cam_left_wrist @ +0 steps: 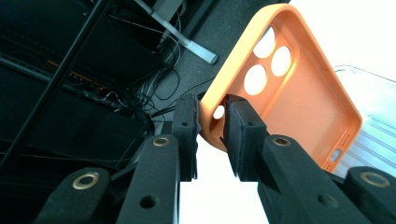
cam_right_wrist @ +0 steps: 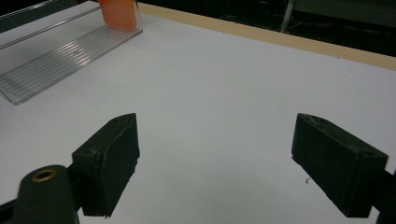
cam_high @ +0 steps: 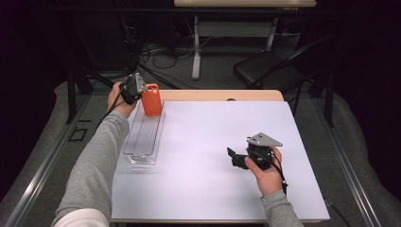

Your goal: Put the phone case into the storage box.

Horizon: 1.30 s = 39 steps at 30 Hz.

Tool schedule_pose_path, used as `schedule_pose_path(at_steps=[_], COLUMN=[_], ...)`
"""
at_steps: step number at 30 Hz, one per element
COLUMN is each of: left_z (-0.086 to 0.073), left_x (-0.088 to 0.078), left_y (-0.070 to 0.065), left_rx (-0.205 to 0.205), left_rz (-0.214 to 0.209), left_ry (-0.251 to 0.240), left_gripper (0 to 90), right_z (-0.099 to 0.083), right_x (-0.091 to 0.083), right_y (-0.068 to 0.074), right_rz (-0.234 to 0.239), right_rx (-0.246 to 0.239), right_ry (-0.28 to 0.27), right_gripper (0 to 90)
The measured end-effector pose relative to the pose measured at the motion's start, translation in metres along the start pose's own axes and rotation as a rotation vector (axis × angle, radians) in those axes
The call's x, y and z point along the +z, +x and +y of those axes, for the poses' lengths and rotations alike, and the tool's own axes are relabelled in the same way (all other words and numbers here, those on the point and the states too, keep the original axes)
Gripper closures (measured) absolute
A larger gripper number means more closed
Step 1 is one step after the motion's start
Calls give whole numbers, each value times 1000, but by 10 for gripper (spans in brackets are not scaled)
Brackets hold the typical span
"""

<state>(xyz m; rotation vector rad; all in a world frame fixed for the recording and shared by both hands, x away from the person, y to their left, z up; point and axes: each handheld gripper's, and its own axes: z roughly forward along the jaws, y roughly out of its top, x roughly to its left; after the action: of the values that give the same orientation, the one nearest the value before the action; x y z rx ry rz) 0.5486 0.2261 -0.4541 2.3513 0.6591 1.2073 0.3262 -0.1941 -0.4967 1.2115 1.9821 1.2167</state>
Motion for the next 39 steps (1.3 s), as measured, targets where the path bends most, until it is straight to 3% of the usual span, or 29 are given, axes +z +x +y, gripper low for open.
schedule_pose_path(at_steps=[22, 29, 39], left_z=[1, 0, 0], left_x=[7, 6, 0], left_y=[-2, 0, 2], left_rx=[-38, -78, -130], left_rz=[15, 17, 14], left_ry=[14, 14, 23], left_gripper=[637, 532, 473], right_z=[-1, -2, -2], right_x=[0, 0, 0], right_y=[-1, -1, 0], right_rz=[1, 2, 5], right_rx=[-2, -7, -8], right_ry=[8, 12, 8], right_gripper=[148, 148, 148])
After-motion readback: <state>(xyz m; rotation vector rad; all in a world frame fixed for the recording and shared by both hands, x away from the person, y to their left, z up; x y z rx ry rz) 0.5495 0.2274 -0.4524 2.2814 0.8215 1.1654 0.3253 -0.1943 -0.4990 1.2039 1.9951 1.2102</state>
